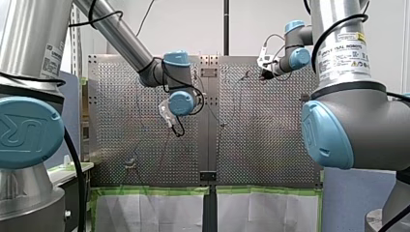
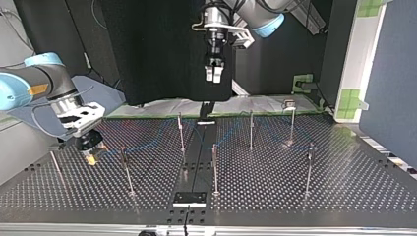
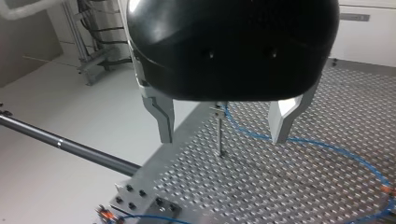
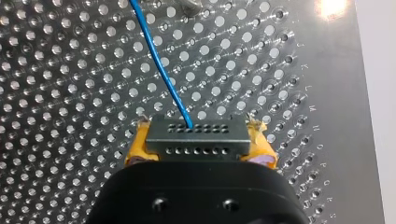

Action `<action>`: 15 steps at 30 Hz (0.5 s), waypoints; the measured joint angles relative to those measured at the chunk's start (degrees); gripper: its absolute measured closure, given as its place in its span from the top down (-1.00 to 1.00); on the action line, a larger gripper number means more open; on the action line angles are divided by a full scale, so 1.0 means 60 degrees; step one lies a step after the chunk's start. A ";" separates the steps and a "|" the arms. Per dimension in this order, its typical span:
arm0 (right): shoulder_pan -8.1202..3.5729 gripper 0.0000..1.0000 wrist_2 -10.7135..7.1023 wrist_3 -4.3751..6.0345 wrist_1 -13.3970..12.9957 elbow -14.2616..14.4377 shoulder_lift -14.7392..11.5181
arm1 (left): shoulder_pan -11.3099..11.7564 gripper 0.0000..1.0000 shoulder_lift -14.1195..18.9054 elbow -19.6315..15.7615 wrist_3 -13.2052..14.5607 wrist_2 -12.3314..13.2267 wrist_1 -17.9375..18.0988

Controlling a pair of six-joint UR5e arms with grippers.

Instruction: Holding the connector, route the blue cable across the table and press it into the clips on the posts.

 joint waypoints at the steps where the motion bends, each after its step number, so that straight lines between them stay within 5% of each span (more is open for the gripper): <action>1: 0.0001 -1.00 0.0000 -0.0001 0.0001 0.0000 0.0000 | 0.0004 1.00 -0.0045 -0.0100 -0.0003 -0.0001 0.0098; 15: 0.0020 -1.00 0.0047 0.0005 -0.0008 0.0001 0.0002 | -0.0015 1.00 -0.0114 -0.1160 -0.0001 0.0018 0.1098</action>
